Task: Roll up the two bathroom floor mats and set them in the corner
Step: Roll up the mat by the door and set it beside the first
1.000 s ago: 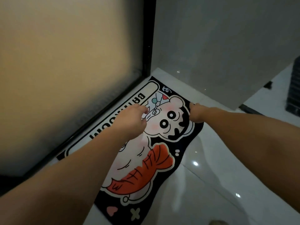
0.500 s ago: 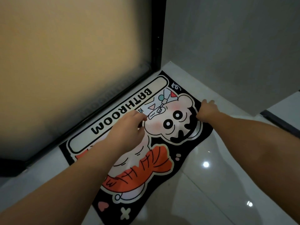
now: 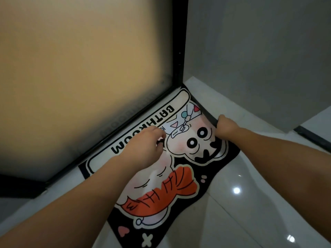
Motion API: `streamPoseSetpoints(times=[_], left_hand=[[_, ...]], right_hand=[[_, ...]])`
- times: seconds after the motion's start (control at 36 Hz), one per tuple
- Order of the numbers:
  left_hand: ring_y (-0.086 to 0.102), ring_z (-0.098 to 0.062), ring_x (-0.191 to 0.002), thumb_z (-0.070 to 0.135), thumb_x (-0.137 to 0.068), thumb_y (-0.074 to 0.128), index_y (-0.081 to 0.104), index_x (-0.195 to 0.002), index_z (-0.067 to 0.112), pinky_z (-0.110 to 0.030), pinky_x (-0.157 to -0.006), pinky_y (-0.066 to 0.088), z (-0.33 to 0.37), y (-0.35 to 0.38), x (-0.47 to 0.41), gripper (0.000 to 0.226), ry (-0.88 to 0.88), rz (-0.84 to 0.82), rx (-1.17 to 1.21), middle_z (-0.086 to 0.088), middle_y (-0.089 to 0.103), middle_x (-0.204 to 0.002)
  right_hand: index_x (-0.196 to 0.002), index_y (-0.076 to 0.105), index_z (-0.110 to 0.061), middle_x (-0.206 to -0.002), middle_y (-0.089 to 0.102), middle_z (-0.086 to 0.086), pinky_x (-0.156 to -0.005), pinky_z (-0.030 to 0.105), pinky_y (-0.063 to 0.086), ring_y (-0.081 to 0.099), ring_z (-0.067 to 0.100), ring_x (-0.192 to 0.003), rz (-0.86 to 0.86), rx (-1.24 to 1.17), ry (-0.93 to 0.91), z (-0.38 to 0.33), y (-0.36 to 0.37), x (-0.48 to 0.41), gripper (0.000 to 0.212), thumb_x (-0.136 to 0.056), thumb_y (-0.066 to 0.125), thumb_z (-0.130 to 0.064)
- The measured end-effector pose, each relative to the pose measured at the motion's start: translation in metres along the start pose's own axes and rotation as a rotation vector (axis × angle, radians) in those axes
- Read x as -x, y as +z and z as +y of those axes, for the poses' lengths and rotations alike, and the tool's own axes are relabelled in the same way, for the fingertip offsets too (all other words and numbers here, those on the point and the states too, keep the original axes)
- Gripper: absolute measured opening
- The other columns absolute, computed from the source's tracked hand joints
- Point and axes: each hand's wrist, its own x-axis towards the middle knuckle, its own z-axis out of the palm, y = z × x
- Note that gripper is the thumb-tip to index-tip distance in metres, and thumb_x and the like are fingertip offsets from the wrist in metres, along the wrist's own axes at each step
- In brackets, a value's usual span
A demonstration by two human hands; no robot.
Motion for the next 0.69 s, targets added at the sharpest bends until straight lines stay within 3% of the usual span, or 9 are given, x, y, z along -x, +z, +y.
streamPoseSetpoints(times=[0.14,0.33,0.44,0.5,0.58,0.69], left_hand=[[0.050,-0.019,-0.115,0.024,-0.090,0.053,0.050,-0.126,0.023,-0.035,-0.088,0.046,-0.005,-0.018,0.004,0.037,0.034,0.059,-0.059,0.003,0.053,-0.125],[0.045,-0.018,-0.117,0.036,-0.078,0.070,0.042,-0.131,0.022,-0.032,-0.098,0.038,-0.004,-0.050,-0.006,0.061,0.178,0.257,-0.030,0.001,0.050,-0.126],[0.045,-0.019,-0.122,0.043,-0.069,0.075,0.039,-0.134,0.022,-0.033,-0.103,0.034,-0.001,-0.060,-0.009,0.078,0.261,0.235,-0.084,0.001,0.049,-0.132],[0.050,-0.021,-0.118,0.040,-0.071,0.073,0.041,-0.132,0.024,-0.033,-0.096,0.038,-0.002,-0.064,-0.007,0.071,0.273,0.202,-0.088,0.000,0.053,-0.129],[0.059,-0.027,-0.101,0.023,-0.080,0.061,0.047,-0.123,0.027,-0.029,-0.073,0.039,-0.008,-0.079,0.002,0.045,0.253,0.145,-0.030,-0.003,0.063,-0.111],[0.058,-0.029,-0.089,0.011,-0.082,0.054,0.055,-0.106,0.022,-0.028,-0.067,0.037,-0.019,-0.118,0.020,0.026,0.213,0.140,0.025,-0.007,0.061,-0.091]], right_hand=[[-0.109,0.050,-0.012,-0.073,0.046,0.001,-0.060,0.031,0.039,0.052,0.024,-0.074,0.068,0.245,-0.234,-0.025,-0.043,0.041,0.028,-0.082,0.049,-0.005],[-0.111,0.051,-0.028,-0.091,0.060,0.004,-0.066,0.037,0.046,0.054,0.025,-0.080,0.129,0.306,-0.468,-0.077,-0.119,0.127,0.040,-0.081,0.050,-0.003],[-0.110,0.053,-0.035,-0.093,0.062,0.000,-0.075,0.041,0.050,0.057,0.021,-0.083,0.106,0.346,-0.556,-0.104,-0.149,0.178,0.042,-0.081,0.053,-0.004],[-0.112,0.052,-0.038,-0.096,0.062,-0.002,-0.076,0.040,0.049,0.057,0.020,-0.086,0.098,0.380,-0.581,-0.116,-0.159,0.193,0.046,-0.080,0.055,-0.006],[-0.115,0.049,-0.041,-0.095,0.059,-0.005,-0.074,0.036,0.047,0.054,0.017,-0.084,0.104,0.479,-0.588,-0.129,-0.170,0.204,0.047,-0.081,0.056,-0.011],[-0.112,0.052,-0.037,-0.082,0.055,-0.009,-0.068,0.035,0.045,0.053,0.015,-0.076,0.107,0.504,-0.567,-0.132,-0.181,0.201,0.040,-0.081,0.054,-0.012]])
